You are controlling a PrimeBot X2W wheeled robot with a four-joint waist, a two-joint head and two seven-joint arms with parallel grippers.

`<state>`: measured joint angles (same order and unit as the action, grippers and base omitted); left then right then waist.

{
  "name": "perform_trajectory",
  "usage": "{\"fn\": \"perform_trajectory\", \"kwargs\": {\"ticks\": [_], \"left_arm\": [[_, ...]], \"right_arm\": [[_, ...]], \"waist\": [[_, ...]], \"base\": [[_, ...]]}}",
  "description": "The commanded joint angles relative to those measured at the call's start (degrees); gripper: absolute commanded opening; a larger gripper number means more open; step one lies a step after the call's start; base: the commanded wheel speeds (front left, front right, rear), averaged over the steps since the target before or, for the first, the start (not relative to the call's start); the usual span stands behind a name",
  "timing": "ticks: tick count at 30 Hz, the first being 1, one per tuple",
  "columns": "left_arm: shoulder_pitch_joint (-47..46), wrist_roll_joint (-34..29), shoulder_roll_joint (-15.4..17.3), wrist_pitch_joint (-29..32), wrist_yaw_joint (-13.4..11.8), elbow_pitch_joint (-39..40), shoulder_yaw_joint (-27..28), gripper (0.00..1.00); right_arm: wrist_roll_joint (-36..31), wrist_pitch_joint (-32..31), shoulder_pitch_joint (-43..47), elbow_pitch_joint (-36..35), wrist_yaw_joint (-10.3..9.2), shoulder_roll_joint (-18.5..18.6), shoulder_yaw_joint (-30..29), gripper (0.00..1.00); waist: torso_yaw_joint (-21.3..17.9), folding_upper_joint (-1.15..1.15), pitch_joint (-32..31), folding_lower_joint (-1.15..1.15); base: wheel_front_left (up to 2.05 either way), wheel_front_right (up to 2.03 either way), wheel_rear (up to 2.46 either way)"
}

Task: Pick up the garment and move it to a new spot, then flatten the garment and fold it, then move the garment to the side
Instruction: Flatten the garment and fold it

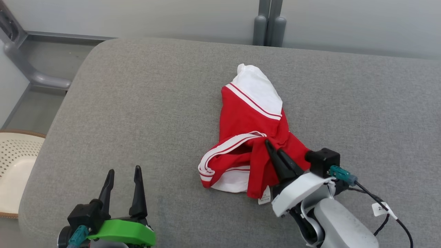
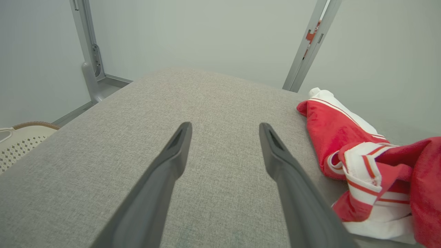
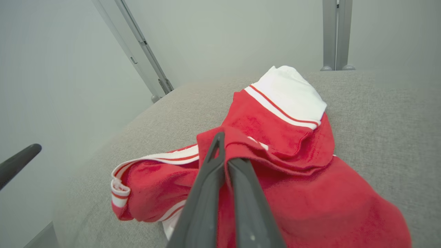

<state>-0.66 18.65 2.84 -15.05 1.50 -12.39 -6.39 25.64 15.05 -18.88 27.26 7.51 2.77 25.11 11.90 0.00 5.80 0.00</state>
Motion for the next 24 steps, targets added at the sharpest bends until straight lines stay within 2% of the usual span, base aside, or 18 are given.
{"fn": "perform_trajectory", "kwargs": {"ticks": [1, 6, 14, 17, 24], "left_arm": [[-0.03, 0.58, 0.11, -0.17, -0.18, 0.28, 0.09, 1.0], [0.14, 1.13, 0.11, -0.17, -0.37, 0.39, -0.07, 1.0], [-0.97, 1.44, 0.12, -0.16, -0.7, 0.6, -0.8, 1.0], [-1.39, 1.65, 0.12, -0.16, -0.6, 0.71, -1.04, 1.0], [-2.42, 2.28, 0.13, -0.17, -0.47, 0.66, -1.73, 1.0]], "right_arm": [[-0.91, 0.17, 0.66, -1.47, -0.04, 0.21, -1.64, 0.0], [-5.68, 0.18, 0.9, -5.66, -0.04, 0.91, -7.79, 0.0], [-10.57, -3.42, -1.59, -8.31, -0.05, 6.94, -16.22, 0.0], [-13.61, -5.46, -2.99, -7.15, -0.05, 11.19, -18.33, 0.0], [-14.45, -7.84, -6.04, -0.91, -0.07, 17.14, -21.4, 0.0]], "waist": [[-1.38, 0.0, 0.11, 0.0], [-3.77, 0.0, 0.12, 0.0], [-5.52, 0.0, 0.9, 0.0], [-5.59, 0.0, 1.65, 0.0], [-4.68, 0.0, 3.52, 0.0]], "base": [[0.0, 0.0, 0.0], [0.0, 0.0, 0.0], [0.0, 0.0, 0.0], [0.0, 0.0, 0.0], [0.0, 0.0, 0.0]]}}
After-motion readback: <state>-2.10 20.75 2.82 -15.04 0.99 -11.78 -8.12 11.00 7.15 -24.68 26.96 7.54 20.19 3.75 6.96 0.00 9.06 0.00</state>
